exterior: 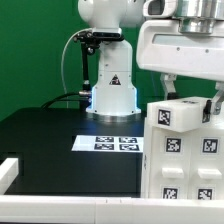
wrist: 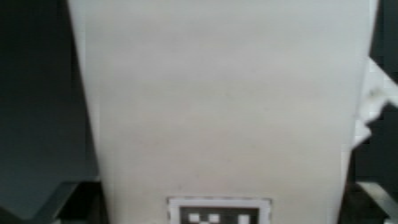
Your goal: Assemble cabinet
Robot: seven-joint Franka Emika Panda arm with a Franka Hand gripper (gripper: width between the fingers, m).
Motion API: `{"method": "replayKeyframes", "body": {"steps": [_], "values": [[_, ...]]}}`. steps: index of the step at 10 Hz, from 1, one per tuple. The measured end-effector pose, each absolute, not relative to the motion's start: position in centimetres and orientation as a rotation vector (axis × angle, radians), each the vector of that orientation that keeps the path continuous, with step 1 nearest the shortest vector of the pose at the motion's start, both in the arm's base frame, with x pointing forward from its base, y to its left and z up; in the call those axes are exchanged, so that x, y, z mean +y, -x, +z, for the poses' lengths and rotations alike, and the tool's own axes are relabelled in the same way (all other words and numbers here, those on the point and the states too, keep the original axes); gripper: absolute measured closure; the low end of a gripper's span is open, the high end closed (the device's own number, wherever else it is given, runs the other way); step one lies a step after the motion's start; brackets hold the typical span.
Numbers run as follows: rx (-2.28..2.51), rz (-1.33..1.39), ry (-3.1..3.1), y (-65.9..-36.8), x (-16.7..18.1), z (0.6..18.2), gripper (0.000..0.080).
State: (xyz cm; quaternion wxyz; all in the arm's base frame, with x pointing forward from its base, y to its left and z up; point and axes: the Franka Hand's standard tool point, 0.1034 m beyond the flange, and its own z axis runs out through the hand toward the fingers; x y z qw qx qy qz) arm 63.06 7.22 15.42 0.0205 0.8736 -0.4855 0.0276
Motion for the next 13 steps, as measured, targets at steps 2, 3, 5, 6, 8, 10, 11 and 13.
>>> {"method": "replayKeyframes", "body": {"steps": [2,3,5,6,8,10,11,13], "values": [[-1.757,0.086,-2.592,-62.92,7.51,15.39,0.0246],[-1.830,0.085,-2.543,-62.95,7.55,15.41,0.0246],[-1.996,0.078,-2.420,-62.89,7.61,15.40,0.0246],[-2.126,0.063,-2.324,-62.87,7.61,15.39,0.0246],[-2.335,0.033,-2.136,-62.79,7.81,15.37,0.0246],[-2.390,0.025,-2.078,-62.74,7.95,15.38,0.0246],[-2.383,0.025,-2.086,-62.74,7.97,15.38,0.0229],[-2.380,0.024,-2.086,-62.71,8.00,15.27,0.0059]]}}
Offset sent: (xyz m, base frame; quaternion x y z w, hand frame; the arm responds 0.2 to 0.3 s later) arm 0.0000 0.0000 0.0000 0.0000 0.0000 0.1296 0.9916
